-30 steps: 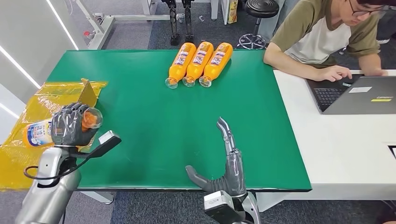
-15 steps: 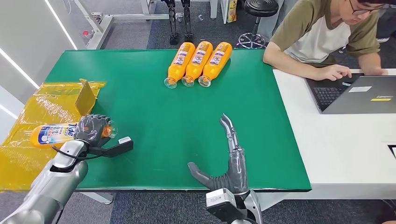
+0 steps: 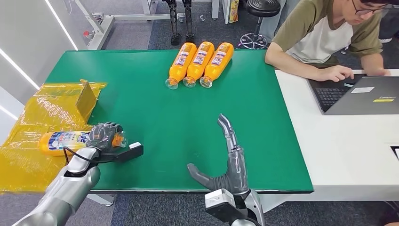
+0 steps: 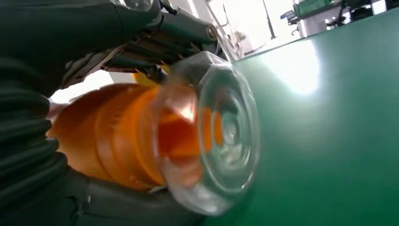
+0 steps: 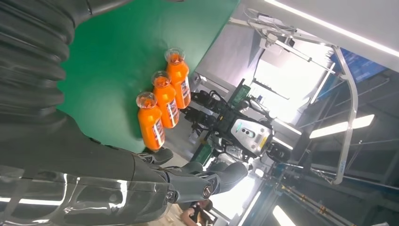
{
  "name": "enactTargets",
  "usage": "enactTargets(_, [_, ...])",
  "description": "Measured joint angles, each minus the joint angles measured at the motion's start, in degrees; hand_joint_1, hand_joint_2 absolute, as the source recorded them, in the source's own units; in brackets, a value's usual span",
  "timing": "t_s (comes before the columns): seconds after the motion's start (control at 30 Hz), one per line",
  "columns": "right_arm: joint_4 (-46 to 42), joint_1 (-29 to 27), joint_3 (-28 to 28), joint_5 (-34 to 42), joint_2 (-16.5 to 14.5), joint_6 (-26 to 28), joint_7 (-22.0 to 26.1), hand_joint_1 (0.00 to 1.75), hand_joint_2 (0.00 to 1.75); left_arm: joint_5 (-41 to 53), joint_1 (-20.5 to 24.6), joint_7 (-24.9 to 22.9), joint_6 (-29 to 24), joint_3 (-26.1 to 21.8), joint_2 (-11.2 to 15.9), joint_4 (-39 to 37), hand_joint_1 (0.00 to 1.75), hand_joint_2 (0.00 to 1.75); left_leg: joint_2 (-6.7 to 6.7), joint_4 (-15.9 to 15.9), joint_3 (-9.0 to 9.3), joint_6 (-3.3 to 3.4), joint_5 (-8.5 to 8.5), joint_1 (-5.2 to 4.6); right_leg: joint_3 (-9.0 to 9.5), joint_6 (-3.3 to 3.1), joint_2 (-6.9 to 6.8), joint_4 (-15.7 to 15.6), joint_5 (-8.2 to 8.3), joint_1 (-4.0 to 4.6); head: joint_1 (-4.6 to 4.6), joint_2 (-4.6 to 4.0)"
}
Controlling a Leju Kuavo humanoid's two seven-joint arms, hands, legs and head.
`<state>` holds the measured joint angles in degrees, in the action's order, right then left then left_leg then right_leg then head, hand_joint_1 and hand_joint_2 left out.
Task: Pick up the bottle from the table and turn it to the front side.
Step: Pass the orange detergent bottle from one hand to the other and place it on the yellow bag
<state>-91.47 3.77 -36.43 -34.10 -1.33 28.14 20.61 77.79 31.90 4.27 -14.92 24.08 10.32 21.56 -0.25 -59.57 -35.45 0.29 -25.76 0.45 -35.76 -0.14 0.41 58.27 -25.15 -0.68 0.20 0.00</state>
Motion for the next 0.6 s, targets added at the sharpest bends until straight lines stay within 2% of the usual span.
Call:
enactTargets(0.17, [1.7,1.1,0.1,1.5,-0.1,-0.2,0.2,0.00,1.75,-7.2,0.5,5.6,6.5,-1.9,-3.3,0.0,0.00,1.75,-0.08,0.0,0.00,0.00,0.00,0.00,0.05,0.00,-0.09,0.0,0.00,-0.01,0.01,0.00])
enactTargets(0.3, [3.9,1.5,0.1,2.8,-0.1,0.3,1.1,0.00,1.75,-12.1,0.0,10.7,10.3,-3.7,-4.9,0.0,0.00,1.75,-0.03,0.0,0.01,0.00,0.00,0.00,0.05,0.00,-0.04,0.0,0.00,0.00,0.00,0.00])
enactTargets(0.47, [5.2,1.2,0.1,3.1,0.0,1.3,1.5,0.00,1.75,-20.9,-1.4,18.2,12.2,-6.5,-5.4,1.6,0.00,1.75,-0.01,0.0,0.01,0.00,0.00,0.00,0.02,-0.01,-0.03,0.0,0.00,0.03,-0.01,0.00])
enactTargets(0.6, [5.3,0.7,0.1,3.0,0.3,1.8,1.6,0.00,1.75,-30.8,-3.0,23.2,14.8,-7.9,-5.1,6.4,0.00,1.75,0.00,0.0,0.00,-0.03,-0.02,0.02,0.01,-0.02,-0.02,0.0,-0.01,0.09,0.01,0.00])
